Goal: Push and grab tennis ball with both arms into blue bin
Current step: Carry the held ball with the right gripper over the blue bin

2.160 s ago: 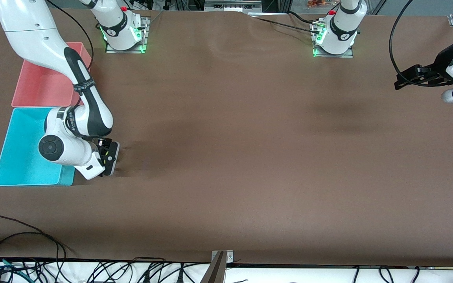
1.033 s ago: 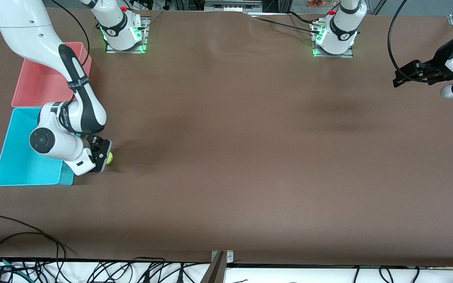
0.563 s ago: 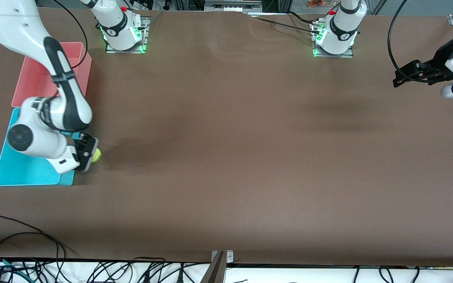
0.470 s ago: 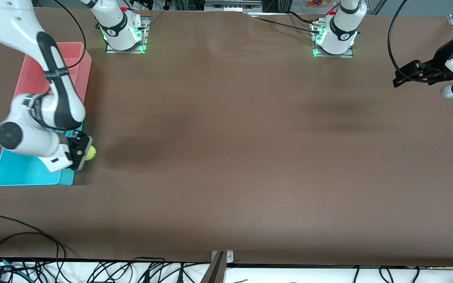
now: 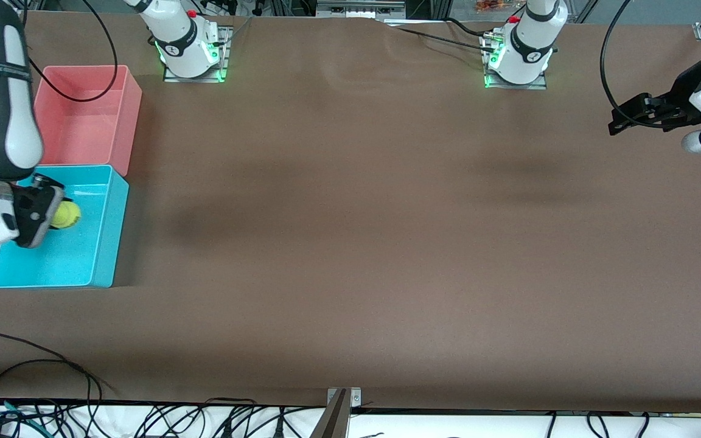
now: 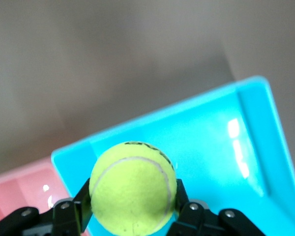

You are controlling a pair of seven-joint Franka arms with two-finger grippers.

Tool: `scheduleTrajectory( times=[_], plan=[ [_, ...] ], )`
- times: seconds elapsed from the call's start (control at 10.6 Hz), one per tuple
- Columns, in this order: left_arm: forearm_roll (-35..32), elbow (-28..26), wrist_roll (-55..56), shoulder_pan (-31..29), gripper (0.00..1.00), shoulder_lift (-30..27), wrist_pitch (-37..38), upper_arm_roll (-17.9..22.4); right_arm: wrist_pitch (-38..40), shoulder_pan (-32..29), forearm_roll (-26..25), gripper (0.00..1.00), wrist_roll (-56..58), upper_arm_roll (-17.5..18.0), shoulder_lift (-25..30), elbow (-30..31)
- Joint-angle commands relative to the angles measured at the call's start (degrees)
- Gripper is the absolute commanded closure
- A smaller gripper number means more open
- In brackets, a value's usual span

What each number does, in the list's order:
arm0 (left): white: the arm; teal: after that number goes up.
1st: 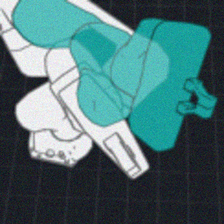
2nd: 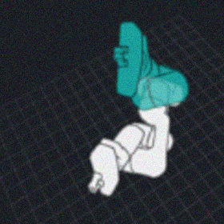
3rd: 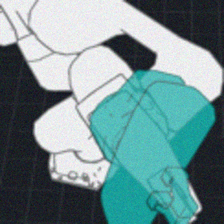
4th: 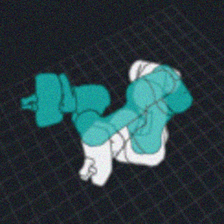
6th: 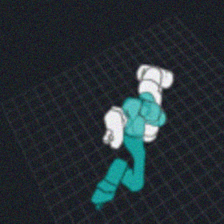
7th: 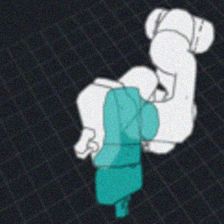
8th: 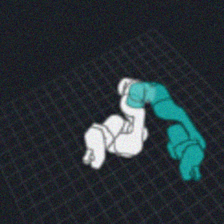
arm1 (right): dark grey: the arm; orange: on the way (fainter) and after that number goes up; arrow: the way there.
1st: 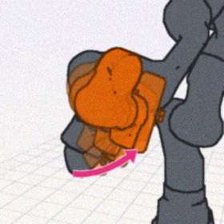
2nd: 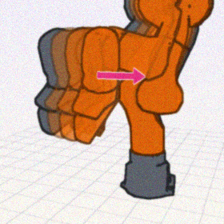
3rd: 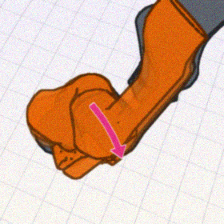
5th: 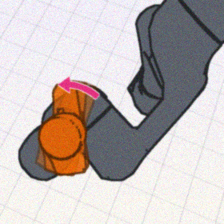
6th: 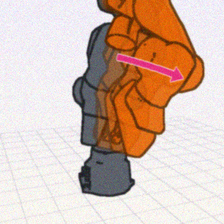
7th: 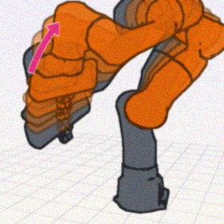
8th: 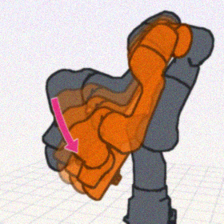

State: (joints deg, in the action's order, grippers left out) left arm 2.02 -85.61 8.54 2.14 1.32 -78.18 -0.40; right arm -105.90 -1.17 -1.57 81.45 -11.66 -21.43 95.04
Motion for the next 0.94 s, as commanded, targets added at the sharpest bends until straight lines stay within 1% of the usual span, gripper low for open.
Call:
scheduleTrajectory(
  times=[0.0,0.09,0.28,0.38,0.56,0.66,0.85],
  plan=[
    [0.97,1.94,0.16,-0.2,0.0,0.88,1.37,0.05,0.78,-3.65,0.44,0.79,4.58,-2.4,-2.64,-0.21],
    [0.97,1.94,0.16,-0.12,0.0,0.88,1.37,0.05,-0.87,-4.97,0.43,0.8,5.03,-2.4,-3.7,0.49],
    [0.97,2.03,0.16,-0.11,0.0,0.88,1.37,0.05,-5.7,-5.68,0.17,0.8,5.04,-2.57,-3.36,5.92],
    [0.97,1.94,0.16,-0.2,0.0,0.88,1.37,0.05,-7.29,-5.6,-1.75,0.8,5.04,-2.84,-3.62,7.08],
    [0.97,1.94,0.16,-0.2,0.0,0.88,1.37,0.05,-12.81,-6.64,-2.12,0.8,5.12,-3.27,-3.71,11.03],
    [0.97,1.94,0.16,-0.2,0.0,0.88,1.37,0.05,-14.67,-7.26,-2.12,0.8,5.38,-3.45,-3.79,12.09],
    [0.97,2.03,0.16,-0.2,0.0,0.88,1.37,0.05,-16.79,-8.49,-2.29,0.8,7.14,-3.54,-5.45,12.1]
  ],
)
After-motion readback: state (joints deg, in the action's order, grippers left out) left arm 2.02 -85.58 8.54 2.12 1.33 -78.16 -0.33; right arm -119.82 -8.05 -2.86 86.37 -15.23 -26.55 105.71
